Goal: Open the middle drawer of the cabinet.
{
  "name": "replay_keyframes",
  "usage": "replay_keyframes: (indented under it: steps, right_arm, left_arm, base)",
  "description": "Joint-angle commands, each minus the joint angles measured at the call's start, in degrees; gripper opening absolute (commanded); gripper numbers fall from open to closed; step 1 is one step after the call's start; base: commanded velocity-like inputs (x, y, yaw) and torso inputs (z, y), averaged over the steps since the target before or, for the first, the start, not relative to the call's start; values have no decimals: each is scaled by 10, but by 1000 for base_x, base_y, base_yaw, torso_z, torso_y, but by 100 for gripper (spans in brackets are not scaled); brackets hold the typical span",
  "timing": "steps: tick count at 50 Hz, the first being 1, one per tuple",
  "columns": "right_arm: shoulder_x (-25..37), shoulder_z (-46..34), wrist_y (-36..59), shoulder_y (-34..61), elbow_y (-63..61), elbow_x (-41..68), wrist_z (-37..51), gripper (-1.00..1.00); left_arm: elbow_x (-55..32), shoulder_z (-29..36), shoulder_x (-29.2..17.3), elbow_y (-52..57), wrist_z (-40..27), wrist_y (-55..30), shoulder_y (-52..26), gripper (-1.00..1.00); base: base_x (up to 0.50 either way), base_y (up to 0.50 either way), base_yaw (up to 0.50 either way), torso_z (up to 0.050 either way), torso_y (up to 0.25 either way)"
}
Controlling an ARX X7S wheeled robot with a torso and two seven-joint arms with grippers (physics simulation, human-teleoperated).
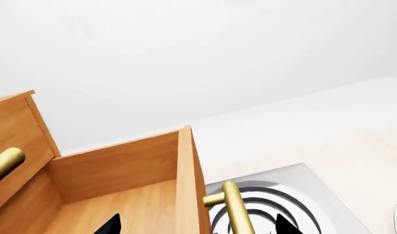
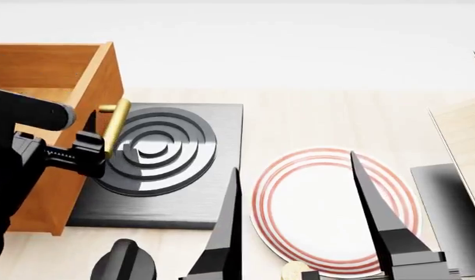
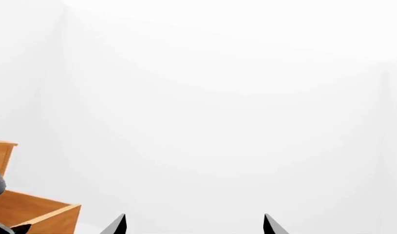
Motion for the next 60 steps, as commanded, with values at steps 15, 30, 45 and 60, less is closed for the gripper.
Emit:
replay_keyframes:
  steps: [15, 30, 45, 60]
  right_arm:
    - [16, -13, 0, -1, 6, 12, 21, 100]
    - [26, -24, 1, 1, 7, 18, 35, 100]
    - [-6, -37, -27, -11, -1, -37, -4, 100]
    - [-6, -49, -67, -22, -1, -54, -2, 100]
  left_arm:
    - [-33, -78, -35, 127, -44, 108, 170, 100]
    - [-10, -97, -56, 207, -69, 160, 236, 100]
    - [-7, -132, -88, 352, -115, 191, 328, 100]
    - [-1, -155, -121, 471, -143, 209, 395, 100]
  base:
    - [0, 0, 0, 0, 0]
    - [0, 0, 0, 0, 0]
    - [0, 0, 0, 0, 0]
    - [0, 0, 0, 0, 0]
